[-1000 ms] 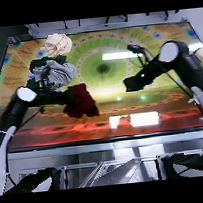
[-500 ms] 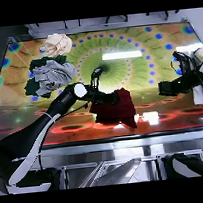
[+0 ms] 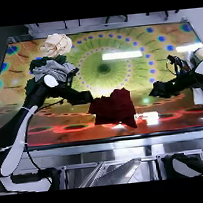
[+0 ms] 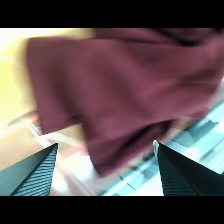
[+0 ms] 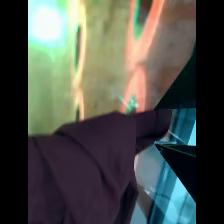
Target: Fold the shirts.
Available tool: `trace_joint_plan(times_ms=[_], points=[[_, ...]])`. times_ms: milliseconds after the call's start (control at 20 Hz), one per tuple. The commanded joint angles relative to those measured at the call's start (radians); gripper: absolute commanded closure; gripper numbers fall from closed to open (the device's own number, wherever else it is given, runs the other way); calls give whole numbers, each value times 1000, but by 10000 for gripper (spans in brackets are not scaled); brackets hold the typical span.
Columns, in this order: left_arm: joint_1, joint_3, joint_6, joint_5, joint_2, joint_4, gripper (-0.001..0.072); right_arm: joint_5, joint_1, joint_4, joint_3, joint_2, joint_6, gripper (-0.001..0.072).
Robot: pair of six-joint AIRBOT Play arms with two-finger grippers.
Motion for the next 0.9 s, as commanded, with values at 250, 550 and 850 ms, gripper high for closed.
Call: trace_joint_plan(times_ms=[250, 550, 850], points=[[165, -12, 253, -80, -282, -218, 43, -2, 28, 157, -2, -5, -31, 451], [87, 134, 241, -128, -409, -220, 63, -6, 35, 209, -1, -2, -31, 451], [50, 140, 251, -152, -422, -227, 618, -10, 35, 209, -1, -2, -27, 452]])
